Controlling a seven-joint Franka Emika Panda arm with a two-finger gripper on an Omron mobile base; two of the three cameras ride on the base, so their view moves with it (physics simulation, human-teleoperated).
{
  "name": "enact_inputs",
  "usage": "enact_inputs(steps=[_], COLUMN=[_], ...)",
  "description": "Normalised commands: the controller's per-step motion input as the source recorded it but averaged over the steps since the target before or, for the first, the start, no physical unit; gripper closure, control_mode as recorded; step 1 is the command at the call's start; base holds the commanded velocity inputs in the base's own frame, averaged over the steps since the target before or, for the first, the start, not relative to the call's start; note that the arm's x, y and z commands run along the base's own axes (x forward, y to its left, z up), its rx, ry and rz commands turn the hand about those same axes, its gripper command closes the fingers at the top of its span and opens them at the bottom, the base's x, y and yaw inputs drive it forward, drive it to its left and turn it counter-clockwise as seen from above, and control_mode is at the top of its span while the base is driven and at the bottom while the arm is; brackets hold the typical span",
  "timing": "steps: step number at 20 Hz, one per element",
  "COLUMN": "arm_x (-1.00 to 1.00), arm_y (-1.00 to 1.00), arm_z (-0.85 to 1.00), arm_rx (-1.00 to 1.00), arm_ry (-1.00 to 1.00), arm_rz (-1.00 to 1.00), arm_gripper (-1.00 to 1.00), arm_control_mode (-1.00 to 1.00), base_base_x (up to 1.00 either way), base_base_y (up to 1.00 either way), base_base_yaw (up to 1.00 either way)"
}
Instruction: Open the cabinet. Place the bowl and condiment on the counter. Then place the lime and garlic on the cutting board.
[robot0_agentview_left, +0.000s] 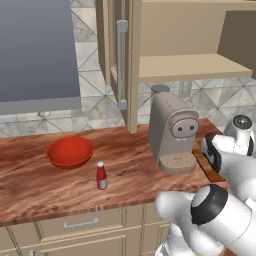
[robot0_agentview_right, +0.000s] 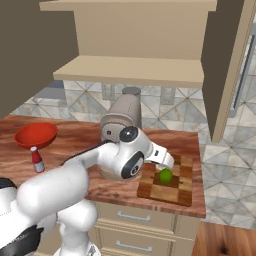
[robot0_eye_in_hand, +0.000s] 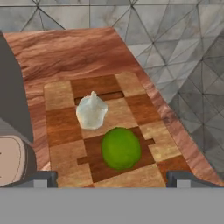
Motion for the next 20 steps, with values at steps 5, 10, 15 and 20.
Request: enact_inputs(steps=[5, 10, 15, 20], arm_x=[-0.58, -0.58, -0.51, -0.42], arm_y=[-0.01, 0.0, 0.16, 0.56], arm_z=[0.59, 0.57, 0.42, 0.41], arm_rx=[0.0, 0.0, 0.0, 0.0], arm_ry=[0.0, 0.0, -0.06, -0.06], arm_rz=[0.0, 0.0, 0.0, 0.0], arm_gripper=[-1.0, -1.0, -1.0, -1.0], arm_control_mode=[-1.0, -1.0, -1.0, -1.0], base_base_x=[0.0, 0.0, 0.0, 0.0], base_base_y=[0.0, 0.0, 0.0, 0.0], base_base_yaw=[0.0, 0.0, 0.0, 0.0])
